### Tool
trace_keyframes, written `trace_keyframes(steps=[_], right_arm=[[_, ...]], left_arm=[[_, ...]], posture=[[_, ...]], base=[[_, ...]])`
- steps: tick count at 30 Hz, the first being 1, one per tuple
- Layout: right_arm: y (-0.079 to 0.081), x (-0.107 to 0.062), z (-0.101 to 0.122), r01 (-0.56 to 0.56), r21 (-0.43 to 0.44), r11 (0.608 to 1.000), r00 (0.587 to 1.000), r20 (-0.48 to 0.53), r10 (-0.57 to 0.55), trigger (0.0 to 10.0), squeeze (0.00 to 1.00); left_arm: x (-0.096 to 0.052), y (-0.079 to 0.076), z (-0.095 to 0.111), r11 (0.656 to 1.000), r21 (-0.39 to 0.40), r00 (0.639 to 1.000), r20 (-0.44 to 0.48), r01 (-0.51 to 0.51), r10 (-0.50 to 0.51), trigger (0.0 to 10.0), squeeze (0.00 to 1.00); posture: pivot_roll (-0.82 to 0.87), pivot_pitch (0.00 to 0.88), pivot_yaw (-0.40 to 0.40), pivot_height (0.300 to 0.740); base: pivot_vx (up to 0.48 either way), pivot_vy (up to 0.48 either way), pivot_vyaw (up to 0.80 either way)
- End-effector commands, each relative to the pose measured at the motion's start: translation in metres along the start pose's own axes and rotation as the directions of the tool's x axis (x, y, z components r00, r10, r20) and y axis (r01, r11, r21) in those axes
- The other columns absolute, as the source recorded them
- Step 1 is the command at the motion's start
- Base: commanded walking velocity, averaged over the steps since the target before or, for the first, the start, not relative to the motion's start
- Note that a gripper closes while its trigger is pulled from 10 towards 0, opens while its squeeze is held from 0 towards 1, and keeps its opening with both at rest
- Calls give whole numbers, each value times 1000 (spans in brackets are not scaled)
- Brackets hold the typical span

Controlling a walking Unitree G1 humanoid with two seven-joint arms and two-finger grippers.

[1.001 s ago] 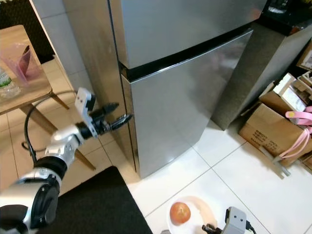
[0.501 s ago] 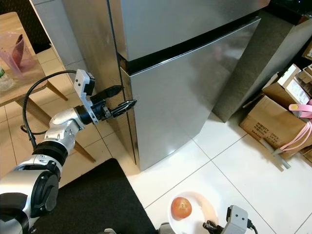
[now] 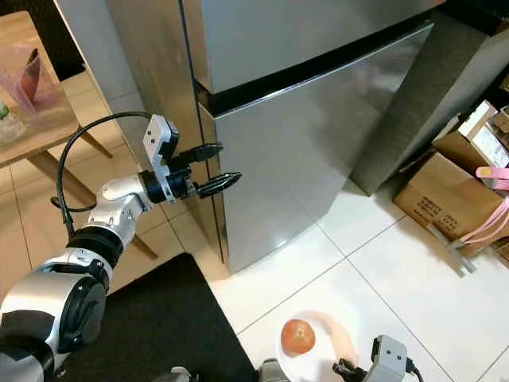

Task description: Restocking fridge

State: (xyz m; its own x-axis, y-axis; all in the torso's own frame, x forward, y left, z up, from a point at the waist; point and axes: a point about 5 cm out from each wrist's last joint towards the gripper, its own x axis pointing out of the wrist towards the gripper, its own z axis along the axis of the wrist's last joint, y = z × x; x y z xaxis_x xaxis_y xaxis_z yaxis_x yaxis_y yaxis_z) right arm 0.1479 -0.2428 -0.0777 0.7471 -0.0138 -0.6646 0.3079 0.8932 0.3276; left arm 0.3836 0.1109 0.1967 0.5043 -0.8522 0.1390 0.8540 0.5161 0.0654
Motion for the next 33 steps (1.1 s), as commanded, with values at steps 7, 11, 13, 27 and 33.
trace_keyframes(steps=[7, 11, 13, 27, 33], right_arm=[[-8, -19, -42, 24, 22, 999, 989, -148, -20, 10000, 0], [-8, -20, -45, 23, 22, 999, 988, -155, -19, 10000, 0], [-7, -20, -45, 23, 22, 999, 988, -156, -19, 10000, 0], [-7, -19, -45, 21, 24, 1000, 988, -155, -17, 10000, 0], [-6, -20, -47, 19, 26, 999, 988, -157, -15, 10000, 0]], left_arm=[[-14, 21, 30, 999, 4, 996, 77, -45, 45, 10000, 0], [-25, 16, 21, 991, -31, 992, -23, 126, -127, 10000, 0], [-27, 15, 18, 987, -40, 987, -46, 155, -157, 10000, 0], [-50, 37, 34, 999, 23, 994, -109, 26, -24, 10000, 0], [-48, 42, 37, 995, 51, 993, -80, -81, 85, 10000, 0]], posture=[[-140, 274, 25, 740], [-130, 278, 24, 740], [-130, 277, 25, 740], [-125, 271, 31, 740], [-124, 277, 34, 740]], base=[[0, 0, 0], [0, 0, 0], [0, 0, 0], [0, 0, 0], [0, 0, 0]])
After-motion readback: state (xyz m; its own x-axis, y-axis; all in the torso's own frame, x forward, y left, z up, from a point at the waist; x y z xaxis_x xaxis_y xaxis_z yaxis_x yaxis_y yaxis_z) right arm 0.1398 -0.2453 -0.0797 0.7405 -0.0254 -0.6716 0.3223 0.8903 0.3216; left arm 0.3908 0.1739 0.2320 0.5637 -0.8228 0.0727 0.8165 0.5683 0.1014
